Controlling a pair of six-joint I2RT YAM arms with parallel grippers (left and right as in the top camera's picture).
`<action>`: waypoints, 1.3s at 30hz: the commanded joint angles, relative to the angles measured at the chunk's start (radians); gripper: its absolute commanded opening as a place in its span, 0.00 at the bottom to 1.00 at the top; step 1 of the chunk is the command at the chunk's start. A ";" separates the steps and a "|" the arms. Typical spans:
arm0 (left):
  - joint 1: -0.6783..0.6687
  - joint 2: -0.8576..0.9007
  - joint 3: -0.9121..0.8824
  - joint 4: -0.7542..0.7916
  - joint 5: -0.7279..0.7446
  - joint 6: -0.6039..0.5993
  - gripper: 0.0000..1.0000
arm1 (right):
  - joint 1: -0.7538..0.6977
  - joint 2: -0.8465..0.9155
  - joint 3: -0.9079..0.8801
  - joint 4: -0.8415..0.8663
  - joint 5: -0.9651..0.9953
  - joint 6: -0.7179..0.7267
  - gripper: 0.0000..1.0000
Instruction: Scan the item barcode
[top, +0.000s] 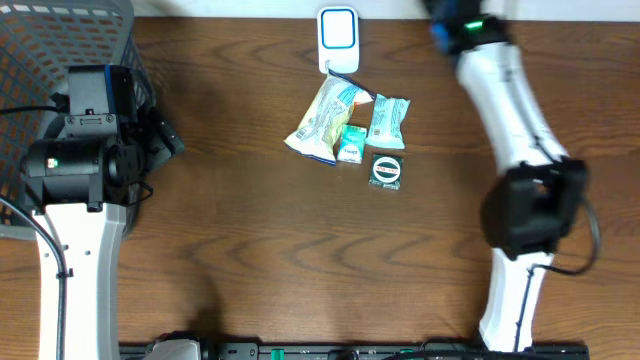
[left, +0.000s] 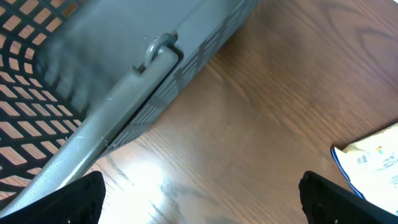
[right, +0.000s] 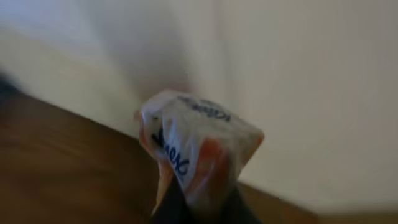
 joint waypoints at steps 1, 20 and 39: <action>0.008 0.004 -0.003 -0.003 -0.013 -0.016 0.98 | -0.095 0.000 0.002 -0.116 0.010 0.094 0.01; 0.008 0.004 -0.003 -0.003 -0.013 -0.016 0.98 | -0.447 0.148 -0.030 -0.196 -0.237 0.348 0.01; 0.008 0.004 -0.003 -0.003 -0.013 -0.016 0.98 | -0.391 -0.008 -0.029 -0.279 -0.287 0.348 0.69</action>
